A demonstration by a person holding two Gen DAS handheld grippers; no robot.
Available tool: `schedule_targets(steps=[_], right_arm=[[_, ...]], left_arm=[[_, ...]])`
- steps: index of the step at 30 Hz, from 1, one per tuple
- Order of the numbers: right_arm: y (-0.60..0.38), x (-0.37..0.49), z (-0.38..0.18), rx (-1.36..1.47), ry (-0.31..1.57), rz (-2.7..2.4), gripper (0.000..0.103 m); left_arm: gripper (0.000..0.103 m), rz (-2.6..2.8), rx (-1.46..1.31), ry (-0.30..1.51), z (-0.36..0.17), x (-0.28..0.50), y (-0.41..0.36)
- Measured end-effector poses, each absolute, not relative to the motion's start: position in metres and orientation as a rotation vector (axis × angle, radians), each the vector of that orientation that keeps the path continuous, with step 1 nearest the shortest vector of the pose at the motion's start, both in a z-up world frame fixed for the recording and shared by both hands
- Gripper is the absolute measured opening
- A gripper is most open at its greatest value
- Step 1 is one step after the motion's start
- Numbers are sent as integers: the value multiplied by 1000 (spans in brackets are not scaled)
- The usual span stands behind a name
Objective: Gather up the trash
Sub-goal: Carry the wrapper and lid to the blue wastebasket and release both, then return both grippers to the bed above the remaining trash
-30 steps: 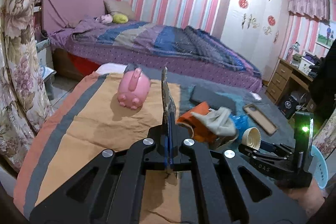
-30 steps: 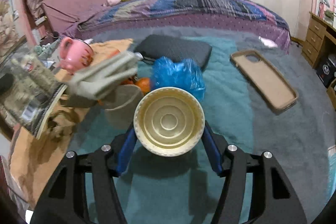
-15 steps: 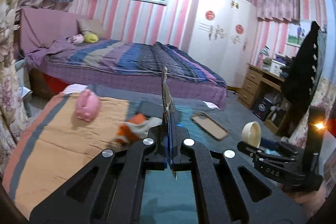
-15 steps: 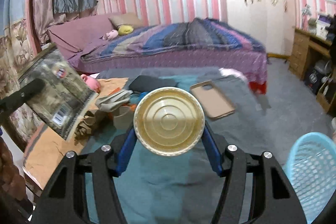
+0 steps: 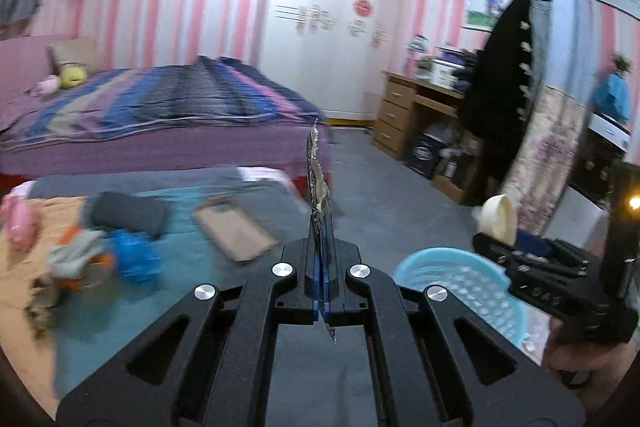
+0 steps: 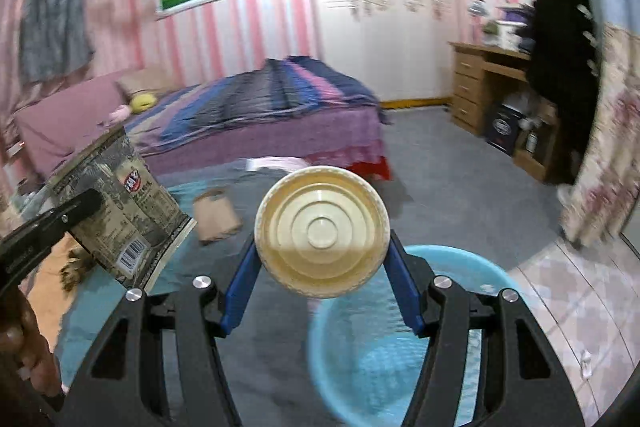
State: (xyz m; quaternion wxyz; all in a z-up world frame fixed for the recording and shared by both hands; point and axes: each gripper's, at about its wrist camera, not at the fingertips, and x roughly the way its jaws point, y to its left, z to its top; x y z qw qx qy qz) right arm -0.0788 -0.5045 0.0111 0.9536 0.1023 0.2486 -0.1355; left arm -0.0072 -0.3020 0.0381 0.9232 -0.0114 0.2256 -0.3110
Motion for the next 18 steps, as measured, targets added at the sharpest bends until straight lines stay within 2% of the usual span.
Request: schedule_targets(steps=[8, 9, 11, 14, 15, 16, 17, 18], right_arm=[[-562, -95, -3, 255, 570, -391, 61], [-566, -94, -6, 251, 578, -392, 63], [-573, -95, -7, 237, 576, -427, 83], [-582, -99, -4, 255, 556, -451, 83], [-585, -102, -2, 268, 538, -459, 83], [-588, -104, 0, 278, 526, -463, 83], [-592, -108, 2, 284, 516, -468, 83], [-595, -108, 2, 292, 509, -474, 83]], left_arm=[[0, -837, -10, 518, 18, -20, -393], [0, -849, -11, 527, 16, -21, -398], [0, -891, -5, 559, 7, -21, -412], [0, -911, 6, 602, -6, -18, -426], [7, -914, 9, 615, -10, -17, -430], [25, -918, 18, 634, -15, -15, -436], [38, -918, 26, 645, -20, -15, -439], [64, -911, 30, 645, -22, -15, -440]])
